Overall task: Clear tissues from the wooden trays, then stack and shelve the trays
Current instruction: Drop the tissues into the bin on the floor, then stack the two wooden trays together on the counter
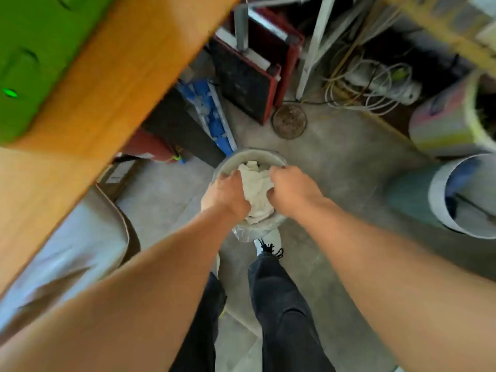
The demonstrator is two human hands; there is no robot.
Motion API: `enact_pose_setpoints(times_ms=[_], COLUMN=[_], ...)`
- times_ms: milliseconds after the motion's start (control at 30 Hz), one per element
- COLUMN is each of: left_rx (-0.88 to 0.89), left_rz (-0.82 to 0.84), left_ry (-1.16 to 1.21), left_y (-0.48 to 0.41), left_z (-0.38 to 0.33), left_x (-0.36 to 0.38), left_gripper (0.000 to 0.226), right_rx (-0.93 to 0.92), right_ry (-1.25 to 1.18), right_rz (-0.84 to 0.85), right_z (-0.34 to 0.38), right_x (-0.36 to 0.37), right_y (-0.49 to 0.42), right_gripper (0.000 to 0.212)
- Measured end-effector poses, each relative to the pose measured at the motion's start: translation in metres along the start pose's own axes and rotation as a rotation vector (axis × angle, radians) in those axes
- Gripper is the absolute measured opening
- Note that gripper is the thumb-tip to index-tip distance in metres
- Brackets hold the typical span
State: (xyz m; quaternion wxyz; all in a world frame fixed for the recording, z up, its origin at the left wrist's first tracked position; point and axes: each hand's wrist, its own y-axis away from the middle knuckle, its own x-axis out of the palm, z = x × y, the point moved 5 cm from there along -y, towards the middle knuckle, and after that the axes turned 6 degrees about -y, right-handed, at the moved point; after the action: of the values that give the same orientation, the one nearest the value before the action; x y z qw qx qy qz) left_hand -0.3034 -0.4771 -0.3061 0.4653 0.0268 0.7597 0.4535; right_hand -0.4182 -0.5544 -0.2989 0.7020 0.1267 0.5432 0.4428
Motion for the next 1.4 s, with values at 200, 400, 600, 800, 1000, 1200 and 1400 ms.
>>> enact_pose_setpoints(times_ms=[200, 400, 600, 800, 1000, 1200, 1400], left_rx=[-0.058, -0.067, -0.136, -0.16, -0.261, -0.467, -0.5], left_rz=[-0.1, -0.263, -0.443, -0.627, -0.655, -0.658, -0.653], left_ry=[0.118, 0.319, 0.362, 0.292, 0.28, 0.363, 0.398], left_y=[0.115, 0.247, 0.328, 0.39, 0.461, 0.519, 0.537], left_z=[-0.032, -0.019, 0.045, 0.128, 0.249, 0.368, 0.419], left_x=[-0.106, -0.173, -0.21, -0.234, -0.205, -0.165, -0.144], left_gripper=[0.047, 0.035, 0.024, 0.015, 0.012, 0.021, 0.013], right_rx=[-0.107, -0.18, -0.301, -0.441, -0.579, -0.678, -0.687], right_ry=[0.122, 0.153, 0.297, 0.305, 0.359, 0.335, 0.439], right_rz=[-0.14, -0.193, -0.199, -0.259, -0.201, -0.106, -0.07], right_z=[0.071, 0.138, 0.202, 0.306, 0.417, 0.483, 0.505], right_x=[-0.11, -0.173, -0.193, -0.152, -0.062, 0.024, 0.052], right_y=[0.102, 0.201, 0.249, 0.299, 0.356, 0.403, 0.397], right_gripper=[0.016, 0.014, 0.017, 0.024, 0.023, 0.021, 0.021])
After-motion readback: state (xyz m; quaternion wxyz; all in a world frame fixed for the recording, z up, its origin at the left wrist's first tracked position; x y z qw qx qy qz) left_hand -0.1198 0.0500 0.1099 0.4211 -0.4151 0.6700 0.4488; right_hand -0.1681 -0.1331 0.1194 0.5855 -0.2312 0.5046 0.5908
